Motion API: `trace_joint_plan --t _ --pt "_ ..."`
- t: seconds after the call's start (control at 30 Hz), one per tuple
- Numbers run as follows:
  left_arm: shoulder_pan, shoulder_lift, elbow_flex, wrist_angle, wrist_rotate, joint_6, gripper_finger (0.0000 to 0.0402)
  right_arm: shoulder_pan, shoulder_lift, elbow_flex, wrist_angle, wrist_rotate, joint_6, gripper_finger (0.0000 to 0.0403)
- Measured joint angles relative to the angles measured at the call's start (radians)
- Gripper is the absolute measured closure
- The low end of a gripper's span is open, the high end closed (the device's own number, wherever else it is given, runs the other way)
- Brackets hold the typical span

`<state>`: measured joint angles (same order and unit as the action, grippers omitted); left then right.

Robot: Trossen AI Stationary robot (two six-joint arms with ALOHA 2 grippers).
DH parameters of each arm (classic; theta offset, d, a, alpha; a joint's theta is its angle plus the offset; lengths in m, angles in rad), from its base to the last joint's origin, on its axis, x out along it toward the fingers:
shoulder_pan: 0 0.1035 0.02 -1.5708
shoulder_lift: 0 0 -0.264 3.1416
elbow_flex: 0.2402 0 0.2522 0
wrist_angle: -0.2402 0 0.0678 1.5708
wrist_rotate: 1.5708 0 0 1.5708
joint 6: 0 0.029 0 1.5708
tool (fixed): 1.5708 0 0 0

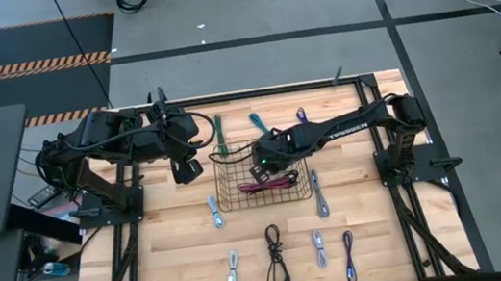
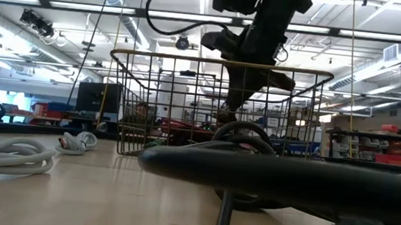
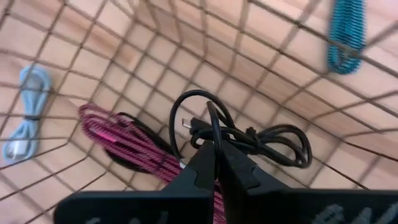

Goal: Pick and place USB-C Cables
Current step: Put the top black USB cable into the gold wire basket, then put the top dark blue USB cable into the gold wire basket

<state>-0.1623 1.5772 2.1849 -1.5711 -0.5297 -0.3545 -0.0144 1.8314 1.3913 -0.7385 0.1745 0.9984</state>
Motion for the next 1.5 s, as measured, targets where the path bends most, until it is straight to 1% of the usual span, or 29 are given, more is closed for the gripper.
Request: trace_joint_plan --t 0.07,0.23,0.37,0.63,0.77,0.9,1.0,1.07,1.2,1.33,1.37,1.5 --pt "0.000 0.000 0.000 0.000 0.000 0.000 0.0271 -0.002 0.000 0.000 0.018 -0.003 -0.017 0.0379" --pt "0.000 0.000 0.000 0.000 0.000 0.000 0.0271 -0.003 0.000 0.000 0.028 0.004 -0.030 0.0315" --pt "0.000 0.000 0.000 0.000 0.000 0.000 0.0271 -0.002 0.000 0.000 0.028 0.011 -0.032 0.0286" --pt "0.000 0.000 0.000 0.000 0.000 0.000 0.0271 -0.002 0.000 0.015 0.069 0.008 -0.061 0.0276" --pt "0.000 0.000 0.000 0.000 0.000 0.000 0.0271 -0.003 0.000 0.077 0.069 0.019 -0.112 0.0276" --pt "0.000 0.000 0.000 0.000 0.000 0.000 0.0271 -0.011 0.000 0.177 0.045 0.023 -0.202 0.0277" --pt "0.000 0.000 0.000 0.000 0.000 0.000 0.0271 -0.024 0.000 0.274 -0.083 0.027 -0.263 0.0277" --pt "0.000 0.000 0.000 0.000 0.000 0.000 0.0271 -0.032 0.000 0.347 -0.197 0.058 -0.299 0.0277" --pt "0.000 0.000 0.000 0.000 0.000 0.001 0.0271 -0.051 0.000 0.480 -0.501 0.138 -0.330 0.0277" --pt "0.000 0.000 0.000 0.000 0.000 0.000 0.0271 -0.075 -0.001 0.560 -0.803 0.187 -0.301 0.0277" --pt "0.000 0.000 0.000 0.000 0.000 0.000 0.0271 -0.080 -0.001 0.566 -0.842 0.196 -0.290 0.0277" --pt "0.000 0.000 0.000 0.000 0.001 0.000 0.0271 -0.108 -0.050 0.529 -0.792 0.177 -0.310 0.0277"
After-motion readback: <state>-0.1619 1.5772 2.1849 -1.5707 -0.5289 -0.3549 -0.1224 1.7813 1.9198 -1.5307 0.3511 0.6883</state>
